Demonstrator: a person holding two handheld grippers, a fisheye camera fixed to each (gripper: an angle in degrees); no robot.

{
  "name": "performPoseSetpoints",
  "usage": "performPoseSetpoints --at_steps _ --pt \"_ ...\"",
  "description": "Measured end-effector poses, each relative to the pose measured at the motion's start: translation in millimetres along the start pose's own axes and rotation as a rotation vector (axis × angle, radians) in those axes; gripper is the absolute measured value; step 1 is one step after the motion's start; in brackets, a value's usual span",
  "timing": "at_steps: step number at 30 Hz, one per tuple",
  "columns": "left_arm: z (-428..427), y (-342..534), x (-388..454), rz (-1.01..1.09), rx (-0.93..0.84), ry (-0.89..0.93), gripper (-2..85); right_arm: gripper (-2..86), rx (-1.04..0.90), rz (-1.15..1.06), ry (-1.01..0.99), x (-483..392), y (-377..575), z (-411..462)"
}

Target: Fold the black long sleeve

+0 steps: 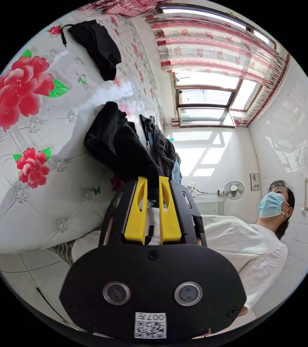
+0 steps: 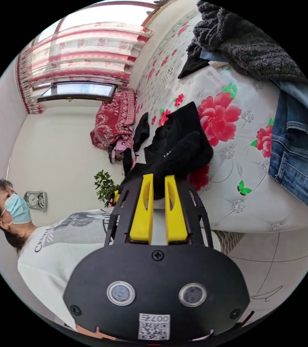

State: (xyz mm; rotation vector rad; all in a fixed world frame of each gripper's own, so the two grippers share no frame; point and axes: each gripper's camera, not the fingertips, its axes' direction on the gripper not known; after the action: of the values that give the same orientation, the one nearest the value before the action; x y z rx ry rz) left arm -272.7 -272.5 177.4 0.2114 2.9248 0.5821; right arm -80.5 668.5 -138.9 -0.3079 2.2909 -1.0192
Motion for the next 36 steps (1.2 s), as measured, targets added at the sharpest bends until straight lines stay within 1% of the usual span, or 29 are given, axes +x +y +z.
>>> performPoseSetpoints --at_steps 2,5,6,9,11,12,13,14,15,16,19,21,24,26,30,33,36 --pt "-12.6 -12.2 1.8 -0.049 0.015 0.049 5.2 4.9 0.021 0.080 -0.171 6.2 -7.2 -25.7" --pt "-11.9 -50.2 -1.3 -0.083 0.064 0.086 5.3 5.3 0.034 0.125 -0.254 7.5 -37.7 -32.2" --pt "-10.4 -60.8 -2.4 -0.089 0.079 0.087 5.4 5.5 0.036 0.129 -0.256 7.0 -47.3 -31.3" --pt "2.2 -121.1 -5.4 -0.108 0.217 0.027 7.0 6.1 0.131 0.134 -0.241 3.5 -104.8 -24.7" --pt "23.7 -165.0 -1.8 -0.066 0.299 -0.077 9.5 6.7 0.243 0.088 -0.128 -1.3 -149.7 -14.4" --pt "29.4 -172.9 -1.0 -0.059 0.314 -0.105 9.8 6.9 0.264 0.079 -0.090 -1.1 -158.9 -10.9" --pt "40.3 -184.6 0.8 -0.039 0.327 -0.178 10.2 7.3 0.311 0.086 -0.048 3.2 -171.9 -4.7" --pt "48.8 -190.9 0.6 -0.026 0.323 -0.233 10.4 7.7 0.340 0.087 -0.031 9.7 -179.5 1.4" --pt "51.5 -192.1 -0.1 -0.017 0.323 -0.242 10.5 7.8 0.345 0.085 -0.010 13.1 -181.8 4.8" --pt "55.0 -191.5 -3.2 0.006 0.318 -0.250 10.7 8.3 0.340 0.090 0.059 21.1 -183.0 12.5" --pt "58.1 -177.8 -17.9 0.016 0.247 -0.358 11.0 9.4 0.285 0.075 0.235 44.9 -168.9 30.8" --pt "57.3 -164.0 -26.7 0.014 0.212 -0.429 11.3 10.2 0.258 0.086 0.282 63.2 -153.7 36.6" --pt "53.9 -144.2 -38.1 -0.010 0.186 -0.486 12.5 11.5 0.266 0.163 0.248 96.5 -130.5 37.7" --pt "48.2 -133.2 -40.9 -0.020 0.193 -0.467 14.0 12.5 0.254 0.239 0.241 118.9 -122.1 36.9" --pt "44.8 -126.5 -54.1 -0.042 0.175 -0.420 16.4 13.3 0.242 0.249 0.221 135.8 -127.6 32.7" --pt "58.9 -129.3 -74.3 -0.078 0.105 -0.356 17.8 13.6 0.161 0.253 0.195 146.0 -145.9 49.2" --pt "85.8 -137.2 -93.2 -0.096 0.026 -0.314 17.4 13.5 0.078 0.258 0.120 155.1 -161.9 80.9"
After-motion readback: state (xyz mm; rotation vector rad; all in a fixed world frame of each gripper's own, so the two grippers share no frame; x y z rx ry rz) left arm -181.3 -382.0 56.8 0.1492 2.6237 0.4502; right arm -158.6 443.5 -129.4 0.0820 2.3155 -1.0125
